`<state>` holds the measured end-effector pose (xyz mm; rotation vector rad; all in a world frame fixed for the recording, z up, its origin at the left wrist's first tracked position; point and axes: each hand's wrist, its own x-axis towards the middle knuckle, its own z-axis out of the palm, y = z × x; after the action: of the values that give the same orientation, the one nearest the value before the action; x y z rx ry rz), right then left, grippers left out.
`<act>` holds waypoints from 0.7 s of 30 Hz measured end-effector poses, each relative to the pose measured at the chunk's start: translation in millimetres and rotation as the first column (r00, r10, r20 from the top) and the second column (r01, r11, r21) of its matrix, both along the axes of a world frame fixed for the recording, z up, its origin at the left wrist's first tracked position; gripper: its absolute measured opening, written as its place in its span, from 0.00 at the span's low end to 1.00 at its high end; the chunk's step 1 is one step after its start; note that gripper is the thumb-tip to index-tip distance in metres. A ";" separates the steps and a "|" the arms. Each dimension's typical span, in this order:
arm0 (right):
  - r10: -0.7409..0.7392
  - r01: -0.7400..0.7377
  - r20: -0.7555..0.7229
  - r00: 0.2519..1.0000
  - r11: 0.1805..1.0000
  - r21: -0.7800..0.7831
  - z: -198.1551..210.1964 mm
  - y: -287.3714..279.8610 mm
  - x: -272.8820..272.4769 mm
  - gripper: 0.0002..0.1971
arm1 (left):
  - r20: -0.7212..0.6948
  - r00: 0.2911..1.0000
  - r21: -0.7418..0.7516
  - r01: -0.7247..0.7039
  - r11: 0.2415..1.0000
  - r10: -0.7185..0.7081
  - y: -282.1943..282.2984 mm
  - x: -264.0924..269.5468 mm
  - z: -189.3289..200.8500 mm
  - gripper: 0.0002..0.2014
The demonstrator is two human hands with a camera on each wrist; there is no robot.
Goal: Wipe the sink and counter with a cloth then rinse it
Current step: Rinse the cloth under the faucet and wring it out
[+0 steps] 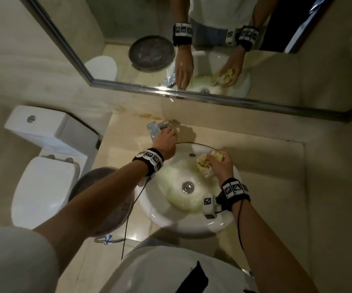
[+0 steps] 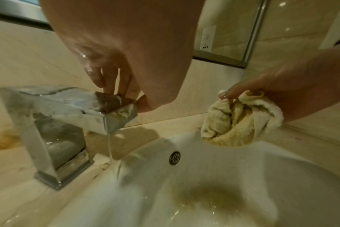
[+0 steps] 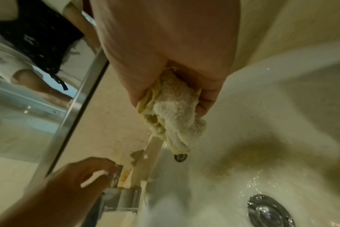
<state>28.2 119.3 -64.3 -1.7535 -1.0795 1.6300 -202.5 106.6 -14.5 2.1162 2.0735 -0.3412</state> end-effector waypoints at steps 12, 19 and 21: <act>0.122 -0.115 -0.314 0.942 0.993 0.042 61.4 -24.3 -24.3 0.24 | 0.796 0.299 -0.511 -0.134 0.849 0.526 -29.4 43.9 47.5 0.32; 0.063 -0.126 -0.478 0.876 0.987 -0.102 72.0 -43.8 -19.6 0.30 | 0.838 0.165 -0.491 -0.185 0.851 0.520 -63.6 34.6 38.1 0.22; 0.056 -0.091 -0.403 0.913 0.994 -0.069 71.5 -51.1 -15.1 0.27 | 0.867 0.167 -0.403 -0.323 0.856 0.470 -69.5 37.0 36.0 0.20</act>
<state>13.1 68.2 7.2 -1.3516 -0.8972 1.9980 -165.5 37.2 21.5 0.9975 1.5614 0.7320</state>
